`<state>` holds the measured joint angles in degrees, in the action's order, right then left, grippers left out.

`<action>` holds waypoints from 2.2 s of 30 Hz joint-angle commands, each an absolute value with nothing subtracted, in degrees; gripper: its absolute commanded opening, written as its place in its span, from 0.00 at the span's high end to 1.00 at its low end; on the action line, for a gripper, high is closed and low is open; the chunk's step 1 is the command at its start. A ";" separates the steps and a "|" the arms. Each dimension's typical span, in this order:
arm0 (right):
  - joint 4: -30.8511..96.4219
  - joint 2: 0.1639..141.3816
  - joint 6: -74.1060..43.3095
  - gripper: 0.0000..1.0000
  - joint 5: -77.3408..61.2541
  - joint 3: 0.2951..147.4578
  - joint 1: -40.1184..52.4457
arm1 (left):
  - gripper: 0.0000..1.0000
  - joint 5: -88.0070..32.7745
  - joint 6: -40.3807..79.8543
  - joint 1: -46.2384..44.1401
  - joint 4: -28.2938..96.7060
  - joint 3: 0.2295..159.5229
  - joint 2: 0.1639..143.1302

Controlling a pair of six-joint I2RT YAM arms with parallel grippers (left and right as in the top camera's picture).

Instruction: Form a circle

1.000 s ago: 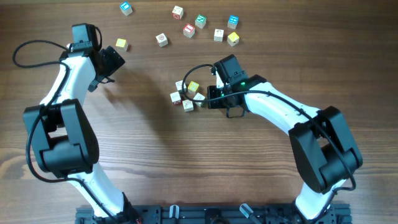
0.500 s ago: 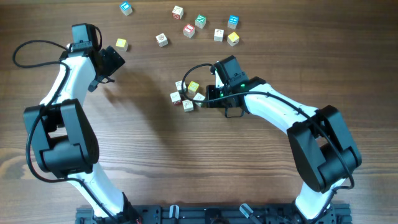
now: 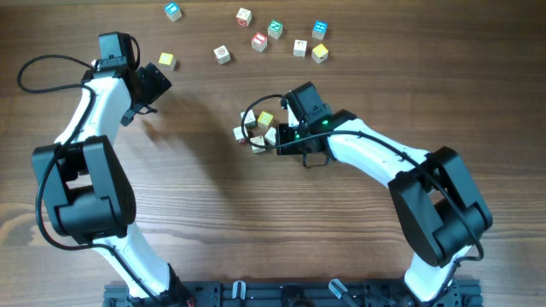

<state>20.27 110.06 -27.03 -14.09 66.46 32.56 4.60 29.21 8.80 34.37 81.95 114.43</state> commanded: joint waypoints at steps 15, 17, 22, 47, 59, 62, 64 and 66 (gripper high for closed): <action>18.48 111.35 -27.59 0.96 -11.64 65.95 32.62 | 0.00 4.54 28.80 8.86 34.33 82.56 113.49; 18.68 111.35 -27.59 0.96 -11.62 65.95 32.62 | 0.00 4.54 28.77 8.86 34.33 82.56 113.49; 18.63 111.35 -27.11 0.96 -11.16 65.98 32.49 | 0.00 4.54 28.77 8.86 34.33 82.56 113.49; 24.47 107.26 -16.67 0.00 0.16 67.59 4.64 | 0.00 4.54 28.80 8.86 28.95 82.56 113.49; 24.03 107.26 -16.67 0.00 0.16 67.59 4.64 | 0.63 -15.59 28.73 6.94 52.93 82.46 113.47; 24.03 107.26 -16.67 0.00 0.16 67.59 4.64 | 0.96 -15.62 28.75 3.79 55.18 81.69 113.47; 24.03 107.26 -16.67 0.00 0.16 67.59 4.64 | 0.96 -15.62 28.75 1.58 55.13 81.65 113.47; 24.03 107.26 -16.67 0.00 0.16 67.59 4.64 | 0.96 -15.55 28.75 -1.19 54.98 81.65 113.47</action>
<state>24.16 109.06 -17.41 -0.95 66.57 4.47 -14.50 29.04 2.28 55.09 82.19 114.43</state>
